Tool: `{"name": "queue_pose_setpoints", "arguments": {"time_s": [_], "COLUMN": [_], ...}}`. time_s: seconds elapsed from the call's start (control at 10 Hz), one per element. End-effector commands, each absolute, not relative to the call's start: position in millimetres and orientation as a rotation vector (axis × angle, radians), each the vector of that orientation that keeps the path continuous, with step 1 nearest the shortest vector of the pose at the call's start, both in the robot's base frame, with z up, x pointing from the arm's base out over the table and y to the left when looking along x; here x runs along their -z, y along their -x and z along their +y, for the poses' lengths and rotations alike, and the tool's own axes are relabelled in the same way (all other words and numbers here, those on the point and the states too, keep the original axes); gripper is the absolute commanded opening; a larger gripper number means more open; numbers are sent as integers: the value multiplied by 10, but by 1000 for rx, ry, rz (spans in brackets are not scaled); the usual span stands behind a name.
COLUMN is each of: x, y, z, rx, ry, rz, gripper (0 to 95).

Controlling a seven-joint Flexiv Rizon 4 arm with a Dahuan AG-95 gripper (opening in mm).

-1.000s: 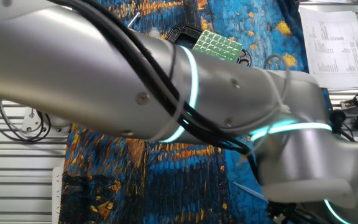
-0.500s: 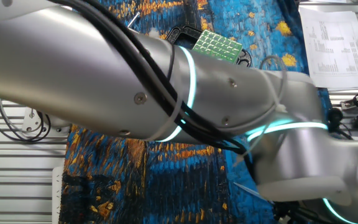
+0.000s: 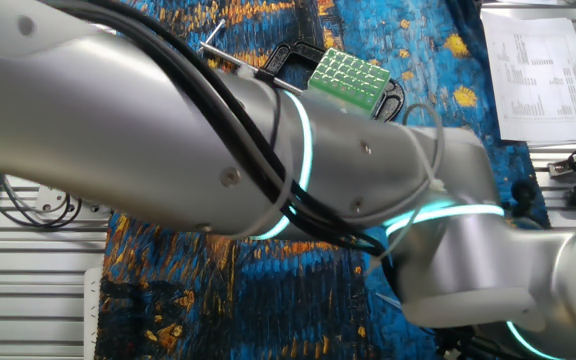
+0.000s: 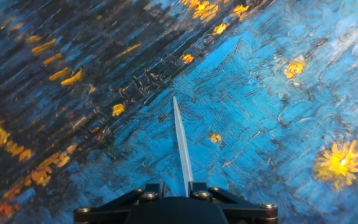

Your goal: Insert a large pipette tip into the holder for large pipette tips

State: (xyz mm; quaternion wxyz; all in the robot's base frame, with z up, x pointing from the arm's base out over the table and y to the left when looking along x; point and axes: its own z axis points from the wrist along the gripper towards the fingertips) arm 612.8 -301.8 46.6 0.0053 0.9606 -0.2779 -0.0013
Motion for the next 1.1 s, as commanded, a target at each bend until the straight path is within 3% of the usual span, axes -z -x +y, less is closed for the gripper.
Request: {"name": "queue_pose_setpoints", "arguments": {"time_s": [0.1,1.1], "x": [-411,-304], "y": [-6121,-6160], "z": [-3001,-2983], "rx": [-16,-26], "ry": [-3003,-2996], "rz": [-867,-932], "gripper": [190,190]}}
